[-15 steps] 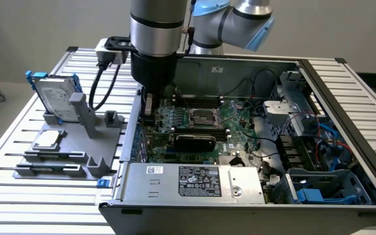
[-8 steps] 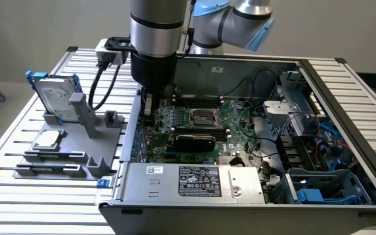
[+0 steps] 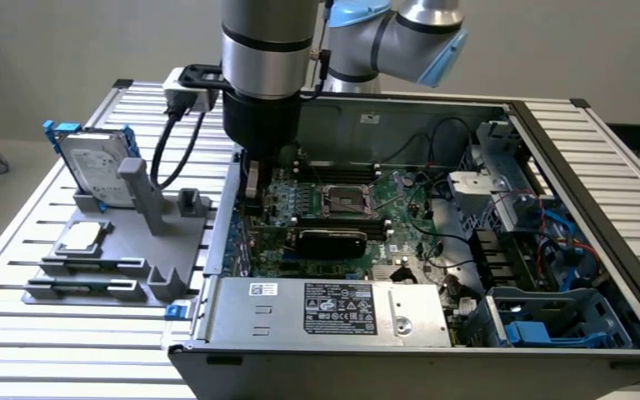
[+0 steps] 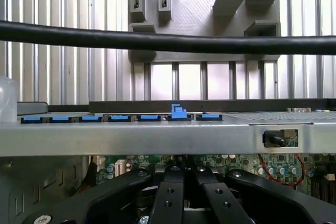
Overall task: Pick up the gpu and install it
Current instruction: 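Press down on the gpu until it lock into place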
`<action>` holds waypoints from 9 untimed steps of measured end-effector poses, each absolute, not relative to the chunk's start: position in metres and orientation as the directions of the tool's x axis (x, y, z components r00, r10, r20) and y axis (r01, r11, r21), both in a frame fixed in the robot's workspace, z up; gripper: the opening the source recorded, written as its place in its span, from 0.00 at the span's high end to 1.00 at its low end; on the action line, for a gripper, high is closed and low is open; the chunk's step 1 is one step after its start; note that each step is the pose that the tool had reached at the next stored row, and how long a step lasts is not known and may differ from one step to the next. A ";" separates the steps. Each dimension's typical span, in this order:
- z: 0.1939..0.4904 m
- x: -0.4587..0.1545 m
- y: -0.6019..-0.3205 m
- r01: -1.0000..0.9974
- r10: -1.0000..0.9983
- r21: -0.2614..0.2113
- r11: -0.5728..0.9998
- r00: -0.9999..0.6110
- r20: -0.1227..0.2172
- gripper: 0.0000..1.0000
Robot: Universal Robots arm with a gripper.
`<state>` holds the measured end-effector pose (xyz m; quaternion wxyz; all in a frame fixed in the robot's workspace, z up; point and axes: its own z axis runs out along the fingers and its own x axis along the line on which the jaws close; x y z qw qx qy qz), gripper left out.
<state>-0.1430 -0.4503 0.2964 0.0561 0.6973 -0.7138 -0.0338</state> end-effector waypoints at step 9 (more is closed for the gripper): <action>0.308 -0.122 -0.450 -0.991 -0.999 0.131 0.025 -0.021 0.033 0.89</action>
